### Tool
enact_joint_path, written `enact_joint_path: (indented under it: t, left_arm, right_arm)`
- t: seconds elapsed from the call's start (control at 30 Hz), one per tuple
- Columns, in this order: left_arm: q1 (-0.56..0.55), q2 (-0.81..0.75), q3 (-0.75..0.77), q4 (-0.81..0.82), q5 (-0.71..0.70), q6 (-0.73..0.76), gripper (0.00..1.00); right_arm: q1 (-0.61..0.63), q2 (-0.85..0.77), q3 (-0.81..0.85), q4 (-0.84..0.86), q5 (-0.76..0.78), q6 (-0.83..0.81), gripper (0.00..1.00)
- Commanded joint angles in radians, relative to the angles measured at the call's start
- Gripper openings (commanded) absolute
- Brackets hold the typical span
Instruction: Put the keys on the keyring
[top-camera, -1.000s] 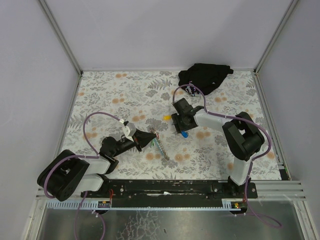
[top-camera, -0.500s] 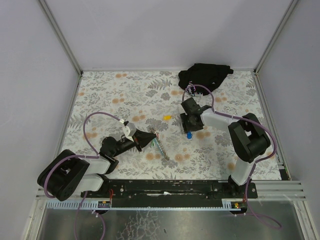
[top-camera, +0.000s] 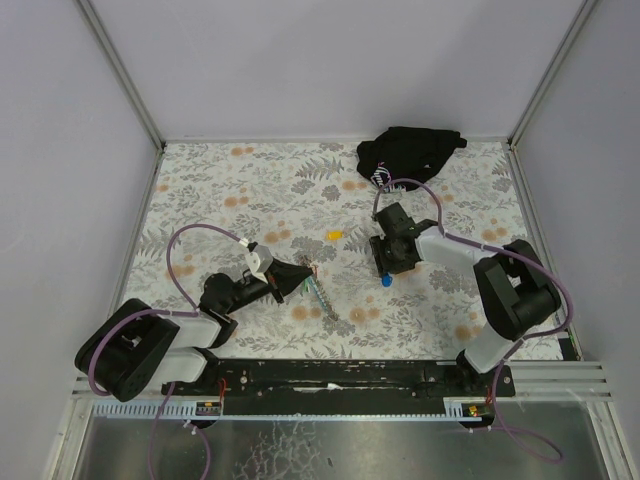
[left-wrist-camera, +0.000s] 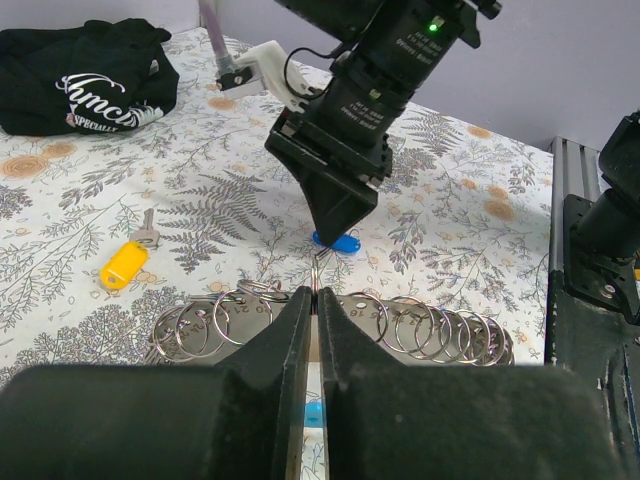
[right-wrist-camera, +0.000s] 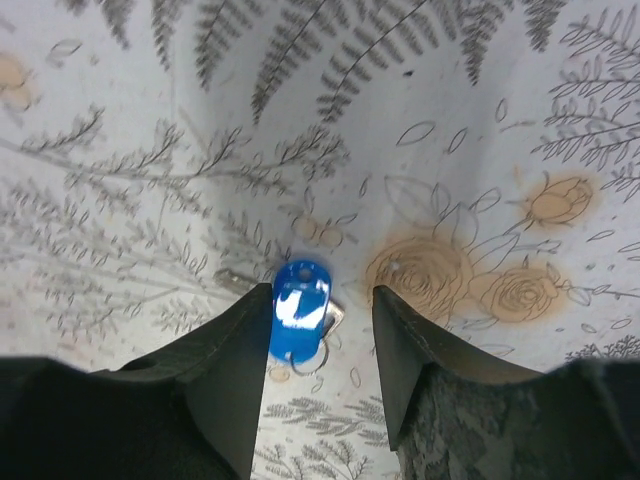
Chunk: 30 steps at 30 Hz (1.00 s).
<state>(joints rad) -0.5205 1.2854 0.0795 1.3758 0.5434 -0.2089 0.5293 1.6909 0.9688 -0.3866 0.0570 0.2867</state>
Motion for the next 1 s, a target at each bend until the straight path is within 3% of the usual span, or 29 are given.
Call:
enact_joint_path:
  t: [0.0,0.97]
  left_arm:
    - [0.007,-0.006,0.012,0.075,0.015,-0.004,0.04]
    - [0.007,-0.013,0.014,0.066,0.022,-0.004,0.04]
  right_arm:
    - [-0.003,-0.106,-0.033,0.025,-0.096,-0.040,0.52]
    - [0.042,-0.133,-0.097,0.045,-0.171,0.011,0.45]
